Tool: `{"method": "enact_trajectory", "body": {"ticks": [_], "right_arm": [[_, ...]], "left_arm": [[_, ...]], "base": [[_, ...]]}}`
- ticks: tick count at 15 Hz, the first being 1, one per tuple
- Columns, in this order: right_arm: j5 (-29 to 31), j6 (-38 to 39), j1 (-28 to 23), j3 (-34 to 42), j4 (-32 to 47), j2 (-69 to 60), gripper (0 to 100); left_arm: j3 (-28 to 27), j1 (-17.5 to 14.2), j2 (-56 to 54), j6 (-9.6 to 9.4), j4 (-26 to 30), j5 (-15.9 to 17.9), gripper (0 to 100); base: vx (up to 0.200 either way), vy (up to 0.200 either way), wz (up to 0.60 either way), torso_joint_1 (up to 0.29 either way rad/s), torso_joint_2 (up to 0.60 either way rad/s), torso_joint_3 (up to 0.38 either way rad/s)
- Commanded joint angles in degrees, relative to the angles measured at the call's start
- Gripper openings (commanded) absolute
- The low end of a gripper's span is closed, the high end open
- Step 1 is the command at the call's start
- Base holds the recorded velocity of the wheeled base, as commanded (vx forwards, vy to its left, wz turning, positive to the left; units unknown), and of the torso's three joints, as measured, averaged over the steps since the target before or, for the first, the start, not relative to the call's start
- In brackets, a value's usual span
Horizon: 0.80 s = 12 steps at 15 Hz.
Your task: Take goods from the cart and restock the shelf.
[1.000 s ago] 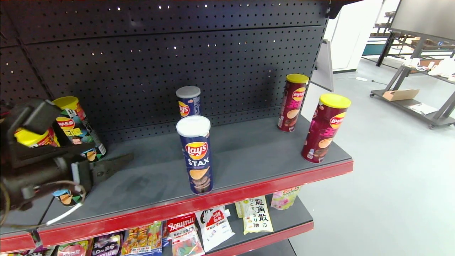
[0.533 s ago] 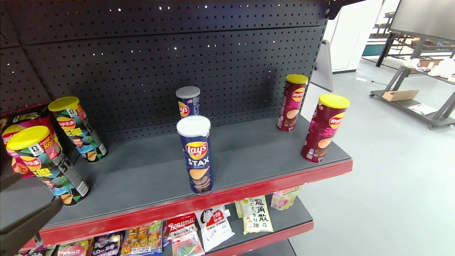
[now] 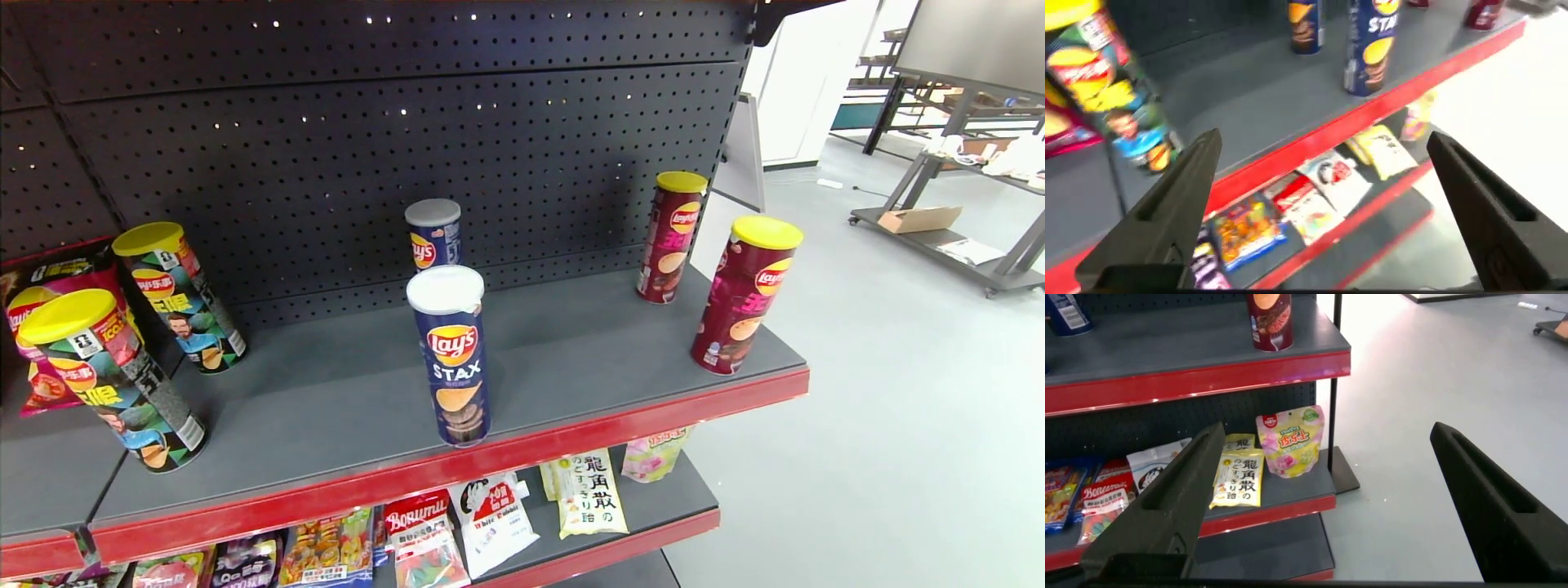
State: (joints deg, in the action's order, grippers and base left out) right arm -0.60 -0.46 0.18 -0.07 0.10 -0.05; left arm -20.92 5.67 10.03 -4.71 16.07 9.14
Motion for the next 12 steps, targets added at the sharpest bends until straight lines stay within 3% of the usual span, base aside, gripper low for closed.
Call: {"method": "enact_trajectory", "body": {"ticks": [1, 2, 9, 12], "right_arm": [[-0.02, -0.06, -0.01, -0.01, -0.01, 0.05, 100], [-0.02, -0.06, -0.01, -0.01, -0.01, 0.05, 100], [-0.02, -0.06, -0.01, -0.01, -0.01, 0.05, 100], [-0.02, 0.02, -0.01, -0.01, -0.01, 0.05, 100]], "left_arm": [[1.41, -0.04, -4.32, 1.19, -0.33, -3.69, 100], [1.93, -0.04, -4.32, 1.81, -0.33, -4.92, 100], [3.69, -0.04, -4.32, 2.16, -2.62, -4.75, 100], [4.04, -0.04, -4.32, 2.16, -2.71, -5.01, 100]], "base": [[0.0, 0.0, 0.0, 0.0, 0.0, 0.0], [0.0, 0.0, 0.0, 0.0, 0.0, 0.0], [0.0, 0.0, 0.6, 0.005, 0.0, 0.003], [0.0, 0.0, 0.0, 0.0, 0.0, 0.0]]}}
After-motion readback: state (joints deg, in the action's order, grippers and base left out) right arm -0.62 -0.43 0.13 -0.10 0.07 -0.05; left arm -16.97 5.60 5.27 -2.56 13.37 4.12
